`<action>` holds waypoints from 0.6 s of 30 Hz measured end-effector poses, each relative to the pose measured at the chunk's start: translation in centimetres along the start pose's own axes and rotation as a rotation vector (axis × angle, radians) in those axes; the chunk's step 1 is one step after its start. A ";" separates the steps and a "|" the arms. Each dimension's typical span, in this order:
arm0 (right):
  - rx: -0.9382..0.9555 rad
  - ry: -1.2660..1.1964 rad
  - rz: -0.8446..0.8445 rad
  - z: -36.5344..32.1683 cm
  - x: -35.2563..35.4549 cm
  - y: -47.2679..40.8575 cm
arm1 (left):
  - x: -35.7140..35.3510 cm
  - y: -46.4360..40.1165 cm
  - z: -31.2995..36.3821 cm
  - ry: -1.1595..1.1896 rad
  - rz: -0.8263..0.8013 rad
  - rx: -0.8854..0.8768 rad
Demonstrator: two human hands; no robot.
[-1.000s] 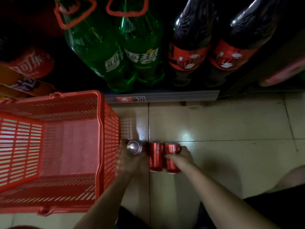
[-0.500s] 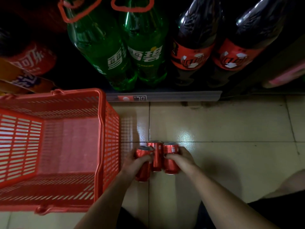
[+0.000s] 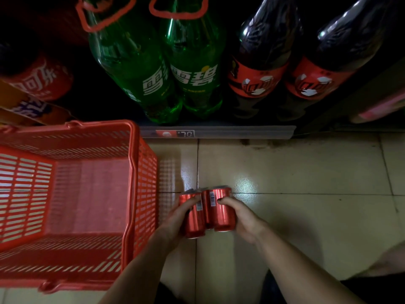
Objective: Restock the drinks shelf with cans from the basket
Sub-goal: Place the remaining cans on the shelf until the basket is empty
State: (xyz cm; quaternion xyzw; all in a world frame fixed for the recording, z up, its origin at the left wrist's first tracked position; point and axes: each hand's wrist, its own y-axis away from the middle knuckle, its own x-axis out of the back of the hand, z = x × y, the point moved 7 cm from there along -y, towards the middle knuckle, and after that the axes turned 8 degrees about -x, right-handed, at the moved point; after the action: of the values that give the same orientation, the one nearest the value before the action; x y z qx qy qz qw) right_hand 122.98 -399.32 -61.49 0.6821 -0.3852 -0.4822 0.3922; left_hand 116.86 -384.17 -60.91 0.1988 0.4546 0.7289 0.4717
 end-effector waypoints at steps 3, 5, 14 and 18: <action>-0.039 0.011 -0.040 0.1 -1.0 0.3 | -0.7 0.3 0.2 0.015 -0.023 0.002; -0.039 0.037 -0.039 0.1 -1.2 0.4 | -1.1 0.4 0.3 0.021 -0.022 -0.018; 0.156 0.100 -0.020 -4.5 -1.8 5.4 | -3.3 4.2 4.7 0.044 -0.044 -0.240; 0.274 0.123 -0.001 -8.5 -4.7 13.5 | -5.5 11.6 11.4 0.055 -0.111 -0.378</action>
State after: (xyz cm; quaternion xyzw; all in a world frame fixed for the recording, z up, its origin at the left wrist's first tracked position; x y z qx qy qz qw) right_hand 128.01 -398.99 -45.67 0.7579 -0.4221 -0.3825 0.3180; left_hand 121.81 -385.13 -44.50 0.0611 0.3328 0.7793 0.5275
